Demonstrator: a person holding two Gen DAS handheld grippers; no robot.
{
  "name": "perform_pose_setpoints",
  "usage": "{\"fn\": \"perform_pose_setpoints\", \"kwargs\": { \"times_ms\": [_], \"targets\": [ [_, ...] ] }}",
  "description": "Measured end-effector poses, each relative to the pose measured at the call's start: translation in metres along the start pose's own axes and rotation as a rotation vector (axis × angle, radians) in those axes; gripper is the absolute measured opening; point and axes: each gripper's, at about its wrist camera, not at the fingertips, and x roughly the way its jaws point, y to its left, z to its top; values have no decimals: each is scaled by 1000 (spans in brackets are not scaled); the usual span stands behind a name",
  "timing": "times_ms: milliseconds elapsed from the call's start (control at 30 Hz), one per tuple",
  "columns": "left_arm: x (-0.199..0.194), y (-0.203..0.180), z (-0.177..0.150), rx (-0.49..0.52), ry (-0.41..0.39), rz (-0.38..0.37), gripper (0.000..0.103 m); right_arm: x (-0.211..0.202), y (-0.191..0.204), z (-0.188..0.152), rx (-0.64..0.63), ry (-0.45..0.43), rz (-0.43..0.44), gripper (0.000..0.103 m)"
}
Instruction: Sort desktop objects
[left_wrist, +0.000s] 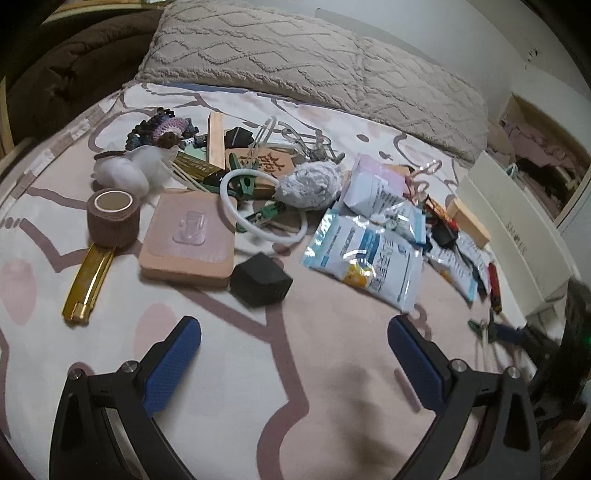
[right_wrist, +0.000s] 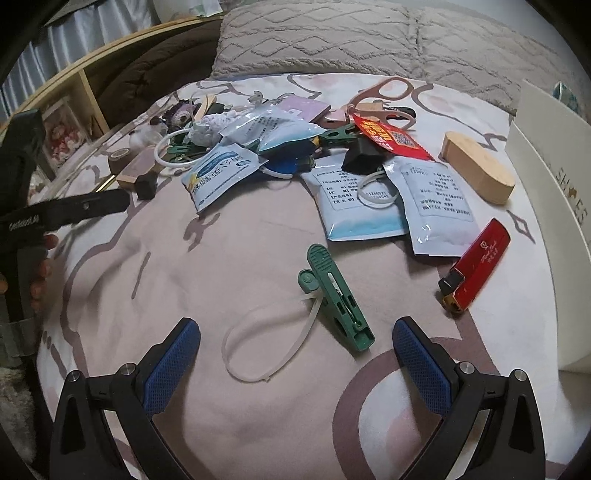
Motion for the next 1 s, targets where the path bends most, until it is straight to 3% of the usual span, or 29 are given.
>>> {"fn": "perform_pose_setpoints", "kwargs": {
  "times_ms": [67, 133, 233, 467, 533, 567, 600, 733, 1000],
  "targets": [
    [3, 1, 6, -15, -5, 4, 98, 0, 1, -1, -3, -6, -4, 103],
    [7, 2, 10, -31, -5, 21, 86, 0, 4, -2, -14, -6, -19, 103],
    [19, 7, 12, -61, 20, 59, 76, 1, 7, -2, -29, -3, -39, 103],
    [24, 7, 10, -69, 7, 126, 65, 1, 7, -3, -34, -14, -50, 103],
    [23, 7, 9, -69, -4, 147, 55, 0, 7, -4, -30, -25, -45, 103],
    [22, 9, 9, -76, -8, 147, 52, -1, 6, -5, -27, -31, -41, 103],
    [21, 11, 9, -85, -11, 136, 42, -2, 6, -5, -24, -39, -36, 103],
    [18, 15, 8, -105, -17, 84, 40, -7, 1, -7, 3, -67, -3, 102],
    [11, 5, 2, -69, -23, 52, 39, -17, -12, -9, 77, -123, 49, 66]
  ]
}}
